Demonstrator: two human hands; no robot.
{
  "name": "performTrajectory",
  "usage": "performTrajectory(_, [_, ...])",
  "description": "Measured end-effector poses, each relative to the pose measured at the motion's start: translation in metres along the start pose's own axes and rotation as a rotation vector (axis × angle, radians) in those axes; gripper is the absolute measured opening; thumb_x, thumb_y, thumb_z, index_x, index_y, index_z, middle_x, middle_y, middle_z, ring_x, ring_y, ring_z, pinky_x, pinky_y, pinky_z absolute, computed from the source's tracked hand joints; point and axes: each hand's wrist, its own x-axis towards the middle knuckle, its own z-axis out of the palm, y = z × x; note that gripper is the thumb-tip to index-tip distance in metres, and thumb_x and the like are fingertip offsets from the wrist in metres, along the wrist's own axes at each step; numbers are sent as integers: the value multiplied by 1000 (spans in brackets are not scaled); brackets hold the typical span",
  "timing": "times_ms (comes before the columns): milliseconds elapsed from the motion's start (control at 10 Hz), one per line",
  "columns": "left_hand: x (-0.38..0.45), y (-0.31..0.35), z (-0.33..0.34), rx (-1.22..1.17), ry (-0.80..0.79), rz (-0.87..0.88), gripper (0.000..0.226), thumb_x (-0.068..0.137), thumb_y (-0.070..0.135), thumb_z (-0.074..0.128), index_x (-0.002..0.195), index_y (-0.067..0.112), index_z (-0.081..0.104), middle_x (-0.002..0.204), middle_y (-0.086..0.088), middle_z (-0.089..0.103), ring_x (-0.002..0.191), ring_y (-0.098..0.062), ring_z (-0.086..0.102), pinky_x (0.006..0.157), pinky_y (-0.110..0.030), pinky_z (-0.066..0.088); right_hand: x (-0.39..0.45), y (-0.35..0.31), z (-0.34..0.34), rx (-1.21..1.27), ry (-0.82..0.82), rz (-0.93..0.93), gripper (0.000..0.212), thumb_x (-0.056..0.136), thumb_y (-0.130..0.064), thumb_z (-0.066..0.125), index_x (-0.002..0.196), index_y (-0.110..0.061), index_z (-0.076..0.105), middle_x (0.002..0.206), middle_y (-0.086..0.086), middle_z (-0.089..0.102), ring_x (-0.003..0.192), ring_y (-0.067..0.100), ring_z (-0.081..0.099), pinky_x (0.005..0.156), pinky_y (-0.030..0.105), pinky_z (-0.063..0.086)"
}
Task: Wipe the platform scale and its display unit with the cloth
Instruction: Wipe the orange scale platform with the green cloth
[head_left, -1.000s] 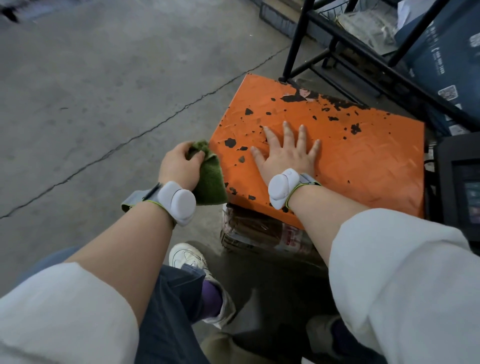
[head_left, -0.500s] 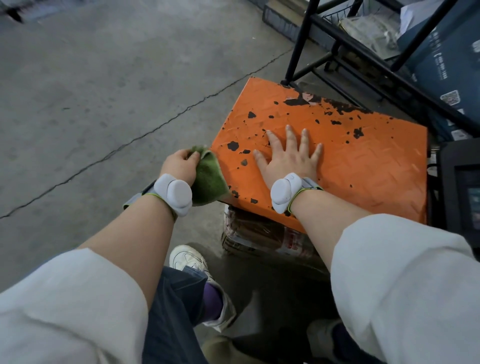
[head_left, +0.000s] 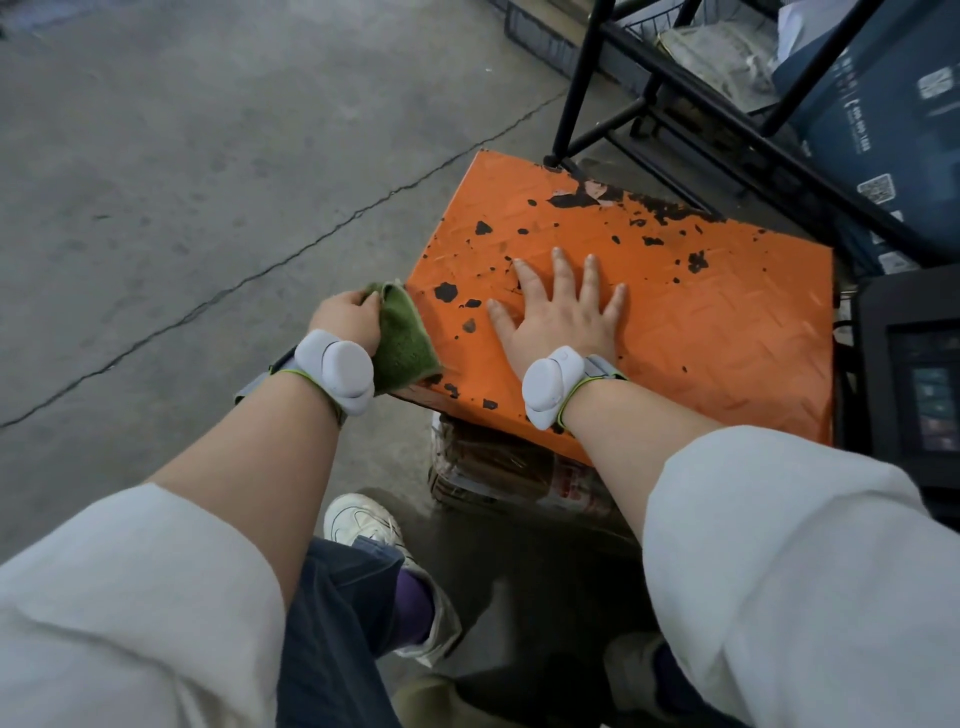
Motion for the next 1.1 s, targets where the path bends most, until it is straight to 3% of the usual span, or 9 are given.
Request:
performTrajectory(100, [-1, 3, 1, -37, 11, 22, 37, 100, 26, 39, 130, 10, 55, 132, -12, 56, 120, -31, 51, 88, -28, 38, 1, 1, -1, -3, -4, 4, 63, 89, -67, 16, 146, -40, 14, 159, 2, 5, 145, 35, -4, 113, 62, -1])
performTrajectory(200, [-4, 10, 2, -167, 69, 151, 34, 97, 25, 48, 129, 15, 56, 125, -7, 61, 110, -21, 55, 82, -21, 36, 1, 0, -1, -3, -6, 5, 63, 89, -66, 16, 146, -39, 15, 159, 2, 6, 145, 35, -4, 113, 62, -1])
performTrajectory(300, [2, 13, 1, -100, 34, 153, 35, 98, 26, 46, 130, 15, 55, 128, -7, 59, 114, -23, 54, 82, -22, 35, 0, -1, 0, -1, -2, 5, 63, 89, -66, 17, 146, -40, 15, 159, 2, 6, 145, 35, -4, 113, 62, -1])
performTrajectory(400, [10, 10, -1, 41, -46, 23, 40, 102, 29, 35, 132, 9, 52, 134, -14, 54, 122, -33, 49, 91, -30, 38, 1, 0, -1, -2, -4, 4, 63, 89, -66, 17, 146, -39, 15, 159, 2, 5, 145, 35, -4, 113, 62, -1])
performTrajectory(500, [13, 13, -1, 39, -62, 23, 39, 101, 28, 36, 133, 11, 52, 136, -12, 53, 123, -31, 48, 94, -29, 38, 1, -1, 1, -6, -8, 5, 63, 89, -66, 17, 146, -39, 15, 159, 2, 5, 145, 35, -4, 113, 62, -1])
performTrajectory(700, [19, 26, 1, -17, 1, 201, 37, 99, 30, 43, 133, 18, 53, 132, -6, 57, 120, -26, 51, 84, -22, 34, 2, -2, 1, -12, -6, 12, 63, 89, -66, 17, 146, -40, 14, 159, 2, 6, 145, 34, -4, 113, 61, -2])
performTrajectory(900, [33, 29, 3, 149, -86, 60, 41, 102, 30, 33, 134, 12, 51, 136, -12, 53, 123, -33, 48, 92, -30, 38, 3, -1, 3, -8, -4, 13, 63, 88, -66, 17, 146, -40, 15, 159, 1, 6, 145, 35, -4, 113, 61, -2])
performTrajectory(1100, [39, 39, 4, 1, -18, 224, 37, 98, 31, 43, 130, 16, 55, 128, -8, 59, 118, -27, 53, 84, -23, 36, 3, -2, 4, -9, 1, 15, 63, 88, -66, 18, 145, -40, 16, 159, 1, 7, 145, 35, -3, 113, 61, -2])
